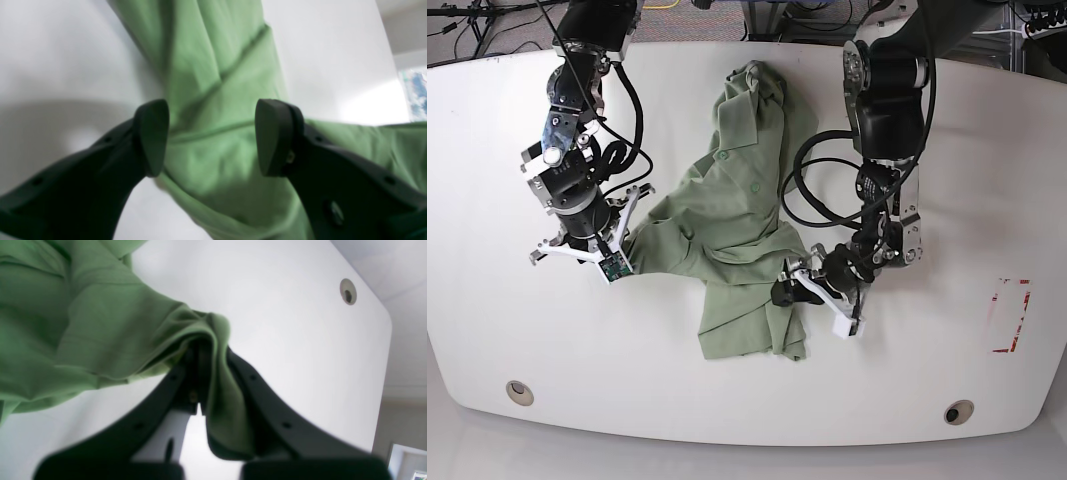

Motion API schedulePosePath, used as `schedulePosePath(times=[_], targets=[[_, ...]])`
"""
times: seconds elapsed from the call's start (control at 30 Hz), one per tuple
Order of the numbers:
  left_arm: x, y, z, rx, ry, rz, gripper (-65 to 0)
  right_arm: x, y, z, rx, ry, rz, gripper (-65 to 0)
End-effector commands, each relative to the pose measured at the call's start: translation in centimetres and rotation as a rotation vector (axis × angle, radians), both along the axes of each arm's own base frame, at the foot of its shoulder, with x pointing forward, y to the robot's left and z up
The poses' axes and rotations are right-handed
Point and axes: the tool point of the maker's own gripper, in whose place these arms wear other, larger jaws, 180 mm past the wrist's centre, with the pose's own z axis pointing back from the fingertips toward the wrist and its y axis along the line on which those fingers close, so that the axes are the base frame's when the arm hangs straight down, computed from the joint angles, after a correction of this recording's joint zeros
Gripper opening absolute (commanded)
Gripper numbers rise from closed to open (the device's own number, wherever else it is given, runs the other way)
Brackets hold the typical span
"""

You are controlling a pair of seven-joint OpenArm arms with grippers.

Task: Fold the T-shirt properly
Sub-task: 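Move the left gripper to the polo's hem and grasp it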

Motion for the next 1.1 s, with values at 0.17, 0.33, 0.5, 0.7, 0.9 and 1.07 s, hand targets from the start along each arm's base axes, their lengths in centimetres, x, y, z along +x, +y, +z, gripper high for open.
schedulePosePath(times=[0.17, 0.33, 0.5, 0.7, 0.9, 1.07], targets=[[2.3, -1.2, 0.7, 0.005, -0.052, -0.01, -26.5, 0.8, 0.2, 1.7, 0.007, -0.06, 0.012, -65.0], [2.7, -1.6, -0.7, -0.01, -0.022, 0.002, -26.5, 0.8, 0.2, 1.7, 0.007, -0.061, 0.012, -65.0], [3.4, -1.9, -1.2, -0.028, -0.009, 0.017, -26.5, 0.8, 0.2, 1.7, 0.007, -0.061, 0.012, -65.0], [3.8, -2.2, -1.3, -0.046, -0.012, 0.033, -26.5, 0.8, 0.2, 1.7, 0.007, -0.061, 0.012, -65.0], [3.6, -3.5, -1.5, -0.068, -0.006, 0.024, -26.5, 0.8, 0.2, 1.7, 0.007, -0.061, 0.012, -65.0], [3.6, -3.5, -1.5, -0.069, -0.006, 0.023, -30.6, 0.8, 0.2, 1.7, 0.007, -0.061, 0.012, -65.0]])
